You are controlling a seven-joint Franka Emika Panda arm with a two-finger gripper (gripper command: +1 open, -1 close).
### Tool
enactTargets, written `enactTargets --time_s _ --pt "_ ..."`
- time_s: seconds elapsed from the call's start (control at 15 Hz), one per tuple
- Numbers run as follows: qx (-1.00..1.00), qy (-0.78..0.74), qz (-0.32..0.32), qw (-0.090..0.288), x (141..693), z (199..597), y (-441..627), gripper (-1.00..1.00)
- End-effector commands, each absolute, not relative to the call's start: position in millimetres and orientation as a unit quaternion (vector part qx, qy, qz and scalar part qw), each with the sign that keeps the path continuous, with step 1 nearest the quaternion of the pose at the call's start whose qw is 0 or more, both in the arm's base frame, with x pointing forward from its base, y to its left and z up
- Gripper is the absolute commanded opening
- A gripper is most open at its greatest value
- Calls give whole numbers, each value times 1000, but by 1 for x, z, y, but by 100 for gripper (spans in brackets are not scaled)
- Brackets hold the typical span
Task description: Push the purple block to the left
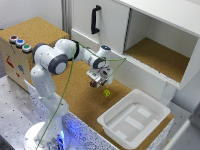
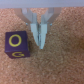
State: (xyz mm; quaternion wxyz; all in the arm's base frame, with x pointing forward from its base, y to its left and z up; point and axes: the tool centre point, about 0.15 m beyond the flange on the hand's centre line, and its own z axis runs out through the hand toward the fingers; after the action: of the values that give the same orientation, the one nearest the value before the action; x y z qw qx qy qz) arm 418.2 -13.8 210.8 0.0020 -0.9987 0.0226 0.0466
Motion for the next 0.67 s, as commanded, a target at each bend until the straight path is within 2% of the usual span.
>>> enactTargets --time_s 0.0,0.4,0.6 --pt "-998 39 34 -17 421 198 17 -100" --pt "-997 50 42 -40 415 202 44 -100" --pt "-997 55 48 -35 415 200 67 -100"
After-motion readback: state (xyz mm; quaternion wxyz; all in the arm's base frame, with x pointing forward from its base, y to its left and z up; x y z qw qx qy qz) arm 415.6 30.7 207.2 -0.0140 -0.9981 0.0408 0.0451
